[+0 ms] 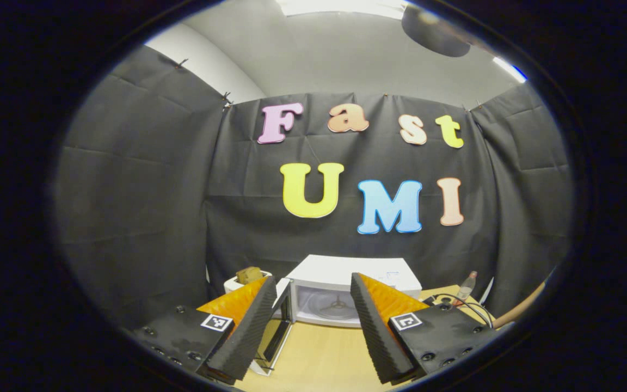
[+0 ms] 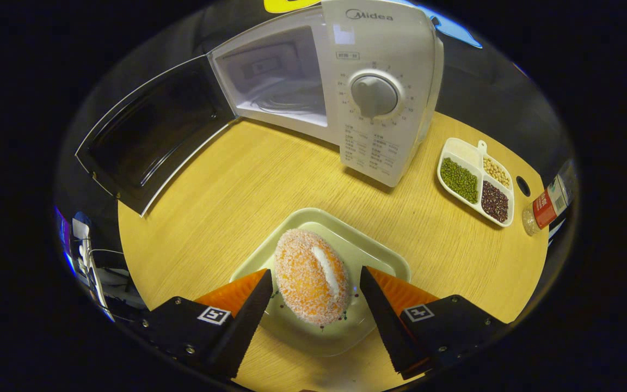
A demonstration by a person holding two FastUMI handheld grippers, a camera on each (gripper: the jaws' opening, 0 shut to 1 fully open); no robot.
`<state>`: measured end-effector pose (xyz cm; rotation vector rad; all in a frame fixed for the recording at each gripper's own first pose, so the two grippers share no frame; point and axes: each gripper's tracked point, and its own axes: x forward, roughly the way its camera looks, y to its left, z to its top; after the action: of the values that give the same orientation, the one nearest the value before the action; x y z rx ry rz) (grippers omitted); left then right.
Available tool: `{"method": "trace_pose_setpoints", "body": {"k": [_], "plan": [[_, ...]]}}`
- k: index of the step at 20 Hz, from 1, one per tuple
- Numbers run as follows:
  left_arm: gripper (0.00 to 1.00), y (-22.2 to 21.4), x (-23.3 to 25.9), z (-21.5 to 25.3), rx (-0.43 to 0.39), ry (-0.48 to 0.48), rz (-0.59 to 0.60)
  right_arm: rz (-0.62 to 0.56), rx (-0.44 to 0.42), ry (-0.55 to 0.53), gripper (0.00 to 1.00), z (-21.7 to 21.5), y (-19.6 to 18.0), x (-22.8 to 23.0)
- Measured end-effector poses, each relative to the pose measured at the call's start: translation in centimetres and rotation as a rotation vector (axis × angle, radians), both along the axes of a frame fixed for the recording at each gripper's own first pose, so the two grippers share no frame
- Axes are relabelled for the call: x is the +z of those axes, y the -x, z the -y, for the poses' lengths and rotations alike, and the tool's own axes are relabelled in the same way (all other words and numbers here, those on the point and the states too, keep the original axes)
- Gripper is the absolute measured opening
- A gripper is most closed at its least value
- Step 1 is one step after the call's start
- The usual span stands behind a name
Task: Open the microwave oven with the left hand, put the food in, and close the microwave oven.
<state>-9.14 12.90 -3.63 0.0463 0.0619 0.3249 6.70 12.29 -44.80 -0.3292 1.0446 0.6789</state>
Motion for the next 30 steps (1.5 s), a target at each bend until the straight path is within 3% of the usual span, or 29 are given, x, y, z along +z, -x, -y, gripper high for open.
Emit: {"method": "trace_pose_setpoints", "body": {"k": [1,5,7,13,14,16,19,20,30], "plan": [[0.87,0.1,-0.1,-0.4,0.002,0.002,0.002,0.000,0.011,0.006,0.99,-0.3,0.1,-0.3],[0.93,0.8,-0.7,-1.6,0.010,0.029,0.010,0.063,0.044,0.077,0.72,-0.5,0.3,0.4],[0.87,0.8,-0.9,-2.2,0.008,0.038,0.015,0.125,0.062,0.098,0.66,-0.7,0.2,1.7],[0.93,1.3,-1.0,-2.3,-0.002,0.034,0.028,0.467,0.197,0.204,0.66,-3.3,-1.4,8.1],[0.87,1.7,-1.1,-2.2,-0.003,0.032,0.030,0.514,0.214,0.206,0.66,-4.3,-1.6,9.1],[0.93,2.2,-1.3,-2.4,-0.005,0.033,0.024,0.584,0.246,0.206,0.66,-6.2,-1.7,10.8],[0.93,3.0,-1.2,-3.2,0.004,0.032,0.017,0.683,0.309,0.228,0.66,-8.4,-2.4,12.7],[0.87,3.3,-1.1,-3.5,0.010,0.029,0.017,0.722,0.332,0.238,0.66,-9.2,-2.8,13.2],[0.90,8.5,-0.6,-6.4,0.118,0.013,0.028,1.069,0.590,0.412,0.66,-16.8,-7.5,14.9]]}}
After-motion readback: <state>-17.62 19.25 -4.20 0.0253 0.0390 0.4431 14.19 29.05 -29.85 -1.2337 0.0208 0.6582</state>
